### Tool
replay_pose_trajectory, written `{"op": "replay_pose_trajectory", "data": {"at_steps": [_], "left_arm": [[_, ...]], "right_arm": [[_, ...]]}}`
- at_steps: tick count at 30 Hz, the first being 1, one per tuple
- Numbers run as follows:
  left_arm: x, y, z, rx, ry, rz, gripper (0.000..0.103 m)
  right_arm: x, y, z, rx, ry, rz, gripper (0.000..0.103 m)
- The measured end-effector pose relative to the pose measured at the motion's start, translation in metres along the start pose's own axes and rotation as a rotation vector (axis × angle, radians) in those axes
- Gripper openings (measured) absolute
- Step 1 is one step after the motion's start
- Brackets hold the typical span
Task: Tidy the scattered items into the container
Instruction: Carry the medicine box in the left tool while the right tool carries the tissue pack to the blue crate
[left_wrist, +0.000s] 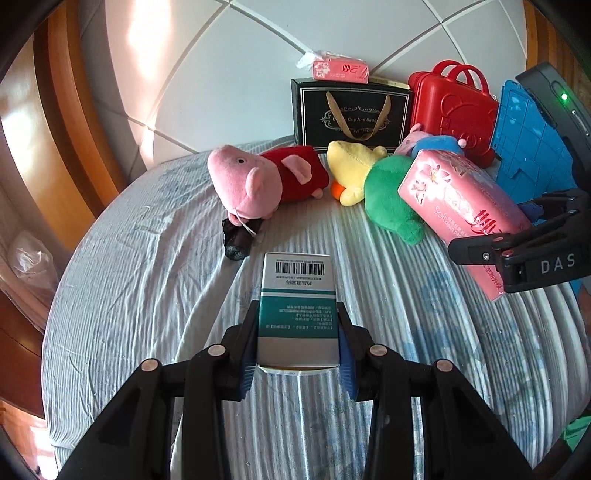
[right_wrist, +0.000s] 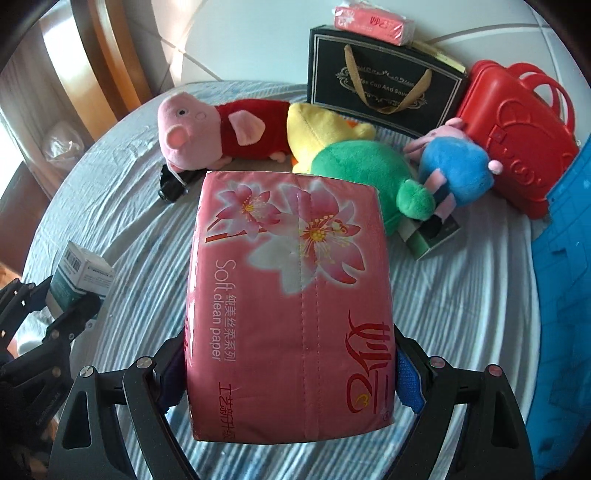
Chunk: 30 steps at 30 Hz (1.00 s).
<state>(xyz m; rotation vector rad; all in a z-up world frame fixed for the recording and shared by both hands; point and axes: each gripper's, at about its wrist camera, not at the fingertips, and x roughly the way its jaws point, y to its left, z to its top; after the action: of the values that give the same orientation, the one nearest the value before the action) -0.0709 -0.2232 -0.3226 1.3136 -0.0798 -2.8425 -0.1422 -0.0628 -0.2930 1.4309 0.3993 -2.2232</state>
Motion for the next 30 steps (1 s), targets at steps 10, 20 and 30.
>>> {"op": "replay_pose_trajectory", "data": {"at_steps": [10, 20, 30], "left_arm": [[-0.056, -0.013, 0.033, -0.044, -0.065, 0.053, 0.036], [-0.097, -0.039, 0.056, -0.079, -0.095, 0.054, 0.036], [-0.138, -0.077, 0.081, -0.066, -0.142, 0.057, 0.036]], "right_arm": [[-0.072, 0.0, 0.002, -0.048, -0.087, 0.049, 0.089], [-0.131, -0.02, -0.011, -0.088, -0.149, 0.088, 0.089], [-0.187, -0.046, -0.027, -0.121, -0.215, 0.109, 0.089]]}}
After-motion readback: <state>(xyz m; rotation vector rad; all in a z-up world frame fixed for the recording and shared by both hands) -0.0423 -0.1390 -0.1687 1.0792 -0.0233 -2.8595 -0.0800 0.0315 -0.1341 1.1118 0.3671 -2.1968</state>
